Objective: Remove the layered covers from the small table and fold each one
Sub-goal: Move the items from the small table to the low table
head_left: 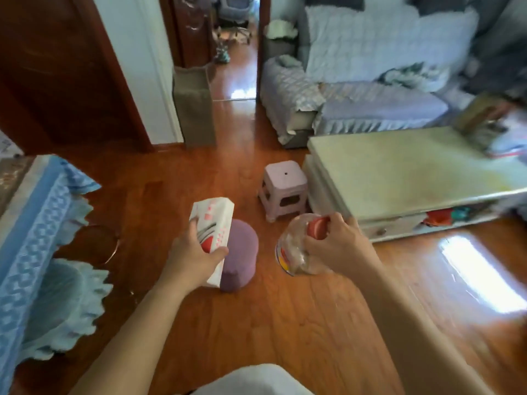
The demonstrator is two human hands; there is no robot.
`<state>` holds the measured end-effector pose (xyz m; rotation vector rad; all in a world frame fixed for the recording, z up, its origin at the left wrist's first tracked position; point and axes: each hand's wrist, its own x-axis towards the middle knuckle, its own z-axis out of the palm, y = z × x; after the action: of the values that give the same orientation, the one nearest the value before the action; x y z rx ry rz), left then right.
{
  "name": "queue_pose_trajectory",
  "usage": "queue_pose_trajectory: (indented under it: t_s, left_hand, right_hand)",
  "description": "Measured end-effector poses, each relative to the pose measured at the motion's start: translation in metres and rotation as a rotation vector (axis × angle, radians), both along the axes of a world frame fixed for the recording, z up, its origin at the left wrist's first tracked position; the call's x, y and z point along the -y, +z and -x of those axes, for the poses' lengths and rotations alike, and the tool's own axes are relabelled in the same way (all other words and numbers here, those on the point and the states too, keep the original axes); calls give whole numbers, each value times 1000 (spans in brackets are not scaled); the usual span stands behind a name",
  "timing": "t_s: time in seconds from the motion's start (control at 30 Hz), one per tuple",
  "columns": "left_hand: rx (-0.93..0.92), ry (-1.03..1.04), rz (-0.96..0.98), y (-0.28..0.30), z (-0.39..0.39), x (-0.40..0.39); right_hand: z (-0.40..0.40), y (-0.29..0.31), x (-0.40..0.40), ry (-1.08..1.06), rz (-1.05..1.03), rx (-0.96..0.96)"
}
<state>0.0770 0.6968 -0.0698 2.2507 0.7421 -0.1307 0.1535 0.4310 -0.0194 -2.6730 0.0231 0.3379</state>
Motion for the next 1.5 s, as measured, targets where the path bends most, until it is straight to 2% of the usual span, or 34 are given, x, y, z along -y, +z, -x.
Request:
queue_pose_trajectory:
  t_s: [0.17,0.3,0.53,0.83,1.0,1.13,1.33,1.5]
  left_hand:
    - [-32,-145,174,-11,-35,184]
    - [-76,-274,182,-6,-77,287]
    - [-59,-454,165,-6,-174,441]
    - [-215,-450,189,-57,-352,594]
    - [-188,-593,122,-41,-452,699]
    - [-150,-626,92,-48,-527,767]
    - [-219,-520,142,-83,-615,882]
    - [-245,-321,208,-90,-691,964]
  right_hand:
    - [4,3,186,-204,-47,-7]
    - [2,17,308,-339,-52,15]
    - [-50,12,454,-388,86,2]
    - [-214,-11,601,-419,98,-83]
    - [-285,-1,705,-525,112,-114]
    - [-353,-15,783,-572,85,-86]
    - [-483,-61,910,-569,20,-141]
    - [-597,-56,1007,-402,106,-166]
